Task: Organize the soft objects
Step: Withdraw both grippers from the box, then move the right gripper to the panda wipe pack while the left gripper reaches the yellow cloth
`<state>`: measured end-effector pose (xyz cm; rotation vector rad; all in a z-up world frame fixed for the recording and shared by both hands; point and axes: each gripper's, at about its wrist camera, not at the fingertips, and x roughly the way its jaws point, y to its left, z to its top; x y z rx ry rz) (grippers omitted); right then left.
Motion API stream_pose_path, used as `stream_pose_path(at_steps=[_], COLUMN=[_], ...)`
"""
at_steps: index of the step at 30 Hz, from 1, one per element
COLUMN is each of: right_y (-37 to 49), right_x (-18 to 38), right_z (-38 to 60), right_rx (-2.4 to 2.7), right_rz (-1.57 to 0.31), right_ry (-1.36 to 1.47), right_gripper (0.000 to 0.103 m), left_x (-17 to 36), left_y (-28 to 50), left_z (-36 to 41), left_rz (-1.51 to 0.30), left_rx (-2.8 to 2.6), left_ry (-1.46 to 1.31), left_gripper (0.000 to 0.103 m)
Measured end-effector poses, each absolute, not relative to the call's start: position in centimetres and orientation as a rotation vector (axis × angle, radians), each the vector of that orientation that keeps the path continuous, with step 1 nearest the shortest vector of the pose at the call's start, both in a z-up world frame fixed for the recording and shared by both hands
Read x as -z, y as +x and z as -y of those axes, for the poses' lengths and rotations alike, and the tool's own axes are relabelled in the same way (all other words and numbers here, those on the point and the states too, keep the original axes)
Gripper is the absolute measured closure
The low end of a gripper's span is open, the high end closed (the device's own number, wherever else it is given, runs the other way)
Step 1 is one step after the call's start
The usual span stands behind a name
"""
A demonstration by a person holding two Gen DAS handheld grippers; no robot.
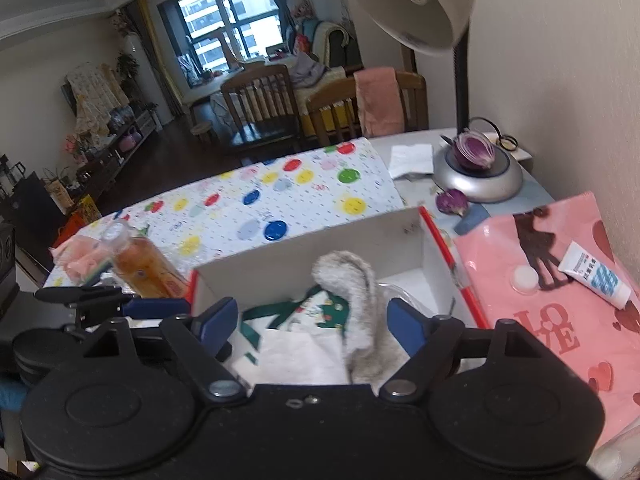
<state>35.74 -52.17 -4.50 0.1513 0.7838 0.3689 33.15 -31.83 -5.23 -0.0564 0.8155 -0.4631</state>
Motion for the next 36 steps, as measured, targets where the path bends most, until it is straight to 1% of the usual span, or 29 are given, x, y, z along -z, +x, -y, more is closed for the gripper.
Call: stream_pose_path(at_steps=[12,14,15,21,26,31,32,33,36], right_y=[32.1,31.6,31.3,30.0,29.0,28.2,28.2,28.1,28.0], right_x=[1.3,0.8,0.6,-0.3,-0.4,-0.1,0.0,0.1,0.4], right_z=[46.5,45.0,44.3,39.3,34.8,30.4,29.6,28.7,26.2], right_rx=[-0.446,-0.468,-0.475,-0.529,-0.565,-0.588,-0.591,-0.593,-0.597], right_rz=[-0.693,-0.681,-0.674,-0.651,-0.656,-0.664,-0.664,-0.668,-0.676], right_ry=[0.128,0.120,0.115,0.087,0.064,0.051,0.048,0.047,0.040], right_gripper=[0.012,0.012,0.011,0.007,0.004,0.002,0.001,0.001,0.001], left_x=[2.3,1.7,1.5,0.6,0.7,1.2,1.3,1.5,2.2], left_y=[28.6,27.8,27.3,24.9,22.8,20.8,20.4,20.1,19.1], left_z=[22.8,20.8,19.8,14.6,9.9,5.8,5.1,4.4,2.4], left_rz=[-0.724,-0.707,-0.696,-0.660,-0.646,-0.617,-0.611,-0.607,-0.597], left_rx=[0.369,0.352,0.339,0.274,0.230,0.196,0.184,0.173,0.149], left_ry=[-0.129,-0.150,-0.157,-0.169,-0.196,-0.208,-0.202,-0.199,-0.193], left_gripper=[0.030,0.021,0.020,0.019,0.011,0.009,0.003,0.000,0.000])
